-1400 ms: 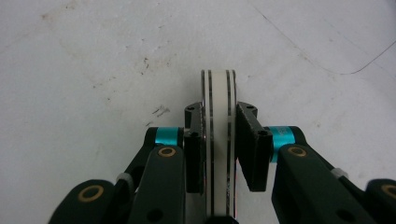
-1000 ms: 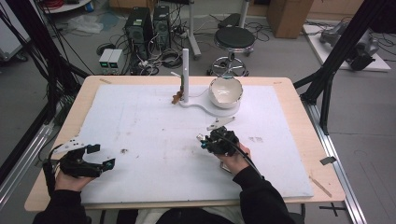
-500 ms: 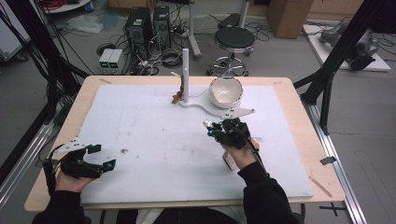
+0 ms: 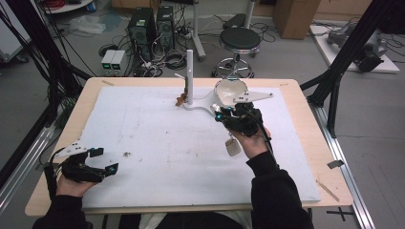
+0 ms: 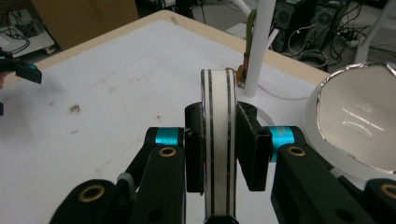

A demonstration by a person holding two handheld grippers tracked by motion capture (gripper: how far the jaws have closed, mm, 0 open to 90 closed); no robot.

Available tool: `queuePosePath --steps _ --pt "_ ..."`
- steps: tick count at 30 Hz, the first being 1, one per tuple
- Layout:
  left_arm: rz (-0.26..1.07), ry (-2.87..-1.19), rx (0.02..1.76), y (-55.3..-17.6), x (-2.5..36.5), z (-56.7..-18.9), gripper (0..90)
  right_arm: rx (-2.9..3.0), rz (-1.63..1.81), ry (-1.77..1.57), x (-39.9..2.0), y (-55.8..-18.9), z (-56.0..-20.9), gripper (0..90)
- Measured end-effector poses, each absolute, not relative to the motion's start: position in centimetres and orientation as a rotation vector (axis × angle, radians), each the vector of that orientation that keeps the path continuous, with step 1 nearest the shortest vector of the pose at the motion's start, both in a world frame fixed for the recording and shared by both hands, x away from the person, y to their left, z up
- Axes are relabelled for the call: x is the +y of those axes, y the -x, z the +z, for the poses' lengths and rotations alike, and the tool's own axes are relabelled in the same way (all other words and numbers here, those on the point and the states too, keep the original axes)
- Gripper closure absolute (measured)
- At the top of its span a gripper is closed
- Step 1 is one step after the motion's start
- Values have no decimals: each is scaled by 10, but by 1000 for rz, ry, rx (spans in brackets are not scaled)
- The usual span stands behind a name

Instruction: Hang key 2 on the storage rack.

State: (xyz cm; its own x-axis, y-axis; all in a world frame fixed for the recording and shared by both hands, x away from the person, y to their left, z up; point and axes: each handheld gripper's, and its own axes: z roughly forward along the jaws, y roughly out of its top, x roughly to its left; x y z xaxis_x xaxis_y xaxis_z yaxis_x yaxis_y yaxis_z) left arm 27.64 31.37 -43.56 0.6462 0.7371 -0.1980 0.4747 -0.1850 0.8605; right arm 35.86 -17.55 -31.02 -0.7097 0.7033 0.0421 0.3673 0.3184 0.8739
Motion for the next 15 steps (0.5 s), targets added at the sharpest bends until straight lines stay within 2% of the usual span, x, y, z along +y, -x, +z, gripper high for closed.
queuePosePath --steps 15 --pt "312 -1830 959 -277 312 -435 17 2301 1444 -913 -152 -389 -276 743"
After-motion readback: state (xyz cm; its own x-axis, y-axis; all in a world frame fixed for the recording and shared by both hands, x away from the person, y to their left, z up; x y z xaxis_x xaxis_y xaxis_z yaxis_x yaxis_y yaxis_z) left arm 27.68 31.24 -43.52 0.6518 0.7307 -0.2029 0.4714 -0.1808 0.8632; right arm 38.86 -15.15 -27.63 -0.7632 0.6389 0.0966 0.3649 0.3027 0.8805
